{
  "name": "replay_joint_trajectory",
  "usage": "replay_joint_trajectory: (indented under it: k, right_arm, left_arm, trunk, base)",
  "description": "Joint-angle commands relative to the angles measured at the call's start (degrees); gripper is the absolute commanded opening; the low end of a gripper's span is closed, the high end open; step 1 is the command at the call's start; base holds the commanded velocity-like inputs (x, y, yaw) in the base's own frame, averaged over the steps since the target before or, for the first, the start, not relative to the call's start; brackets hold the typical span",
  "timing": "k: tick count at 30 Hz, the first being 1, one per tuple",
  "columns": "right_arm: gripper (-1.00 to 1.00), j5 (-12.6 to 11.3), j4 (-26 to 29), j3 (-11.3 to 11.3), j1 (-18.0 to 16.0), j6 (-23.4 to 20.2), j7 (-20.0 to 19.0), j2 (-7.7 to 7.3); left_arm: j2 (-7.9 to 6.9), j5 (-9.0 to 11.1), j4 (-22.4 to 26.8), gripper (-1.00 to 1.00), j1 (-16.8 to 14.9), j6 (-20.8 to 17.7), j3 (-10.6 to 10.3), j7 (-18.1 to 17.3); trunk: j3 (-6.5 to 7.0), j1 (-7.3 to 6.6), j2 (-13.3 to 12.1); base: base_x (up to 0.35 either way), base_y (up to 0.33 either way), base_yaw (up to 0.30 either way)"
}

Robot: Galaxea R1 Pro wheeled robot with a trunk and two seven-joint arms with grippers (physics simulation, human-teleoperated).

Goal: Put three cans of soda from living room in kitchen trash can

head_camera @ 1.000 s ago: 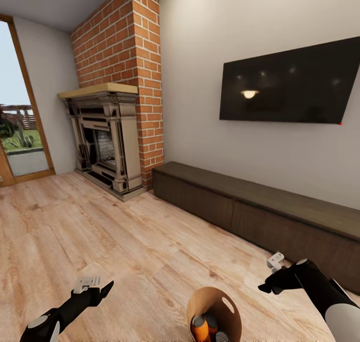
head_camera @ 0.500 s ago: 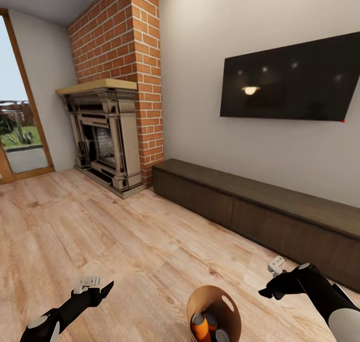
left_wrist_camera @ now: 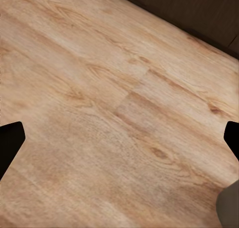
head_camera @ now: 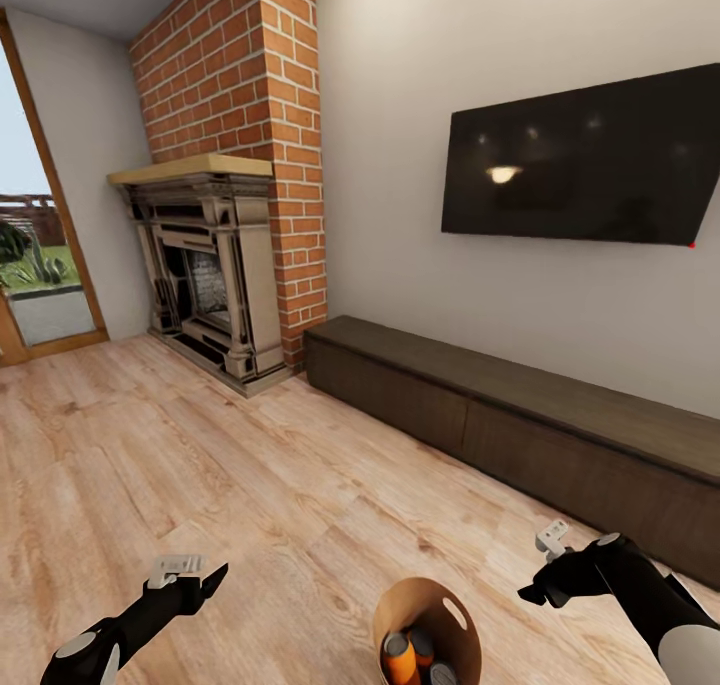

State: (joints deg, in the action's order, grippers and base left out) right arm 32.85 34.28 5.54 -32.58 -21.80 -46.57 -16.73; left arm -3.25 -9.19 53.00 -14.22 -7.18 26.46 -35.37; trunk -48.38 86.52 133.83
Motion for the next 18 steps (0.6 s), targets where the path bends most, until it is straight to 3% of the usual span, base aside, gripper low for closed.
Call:
replay_joint_trajectory:
  k: [1,10,13,18]
  right_arm:
    - [1.00,0.01,0.03,0.00,0.18,0.00,0.11,0.04]
    - [1.00,0.10,0.08,-0.01,2.31,0.04,0.93,0.12]
    - [1.00,0.09,0.04,0.00,2.99,0.58,1.06,0.12]
    - [1.00,-0.05,-0.01,0.00,5.17,2.41,3.91,0.25]
  left_arm:
    - [0.00,-0.02,-0.02,1.00,0.05,0.05,0.00,0.05]
    - [-0.22,-0.40,-0.57,1.00,0.63,1.06,0.00,0.23]
    - [-0.35,-0.79,-1.88,1.00,1.61,2.94,0.00,0.43]
    - [-0.59,-1.05,-8.32,1.00,2.72,8.67,0.01,3.22]
  trunk:
    - [0.09,-0.23,-0.41]
    - [0.89,-2.20,-4.02]
    - [1.15,-2.86,-5.23]
    - [1.60,-3.96,-7.23]
  base:
    - [0.000,0.000,0.000]
    - [0.000,0.000,0.000]
    - [0.000,0.000,0.000]
    - [0.000,0.000,0.000]
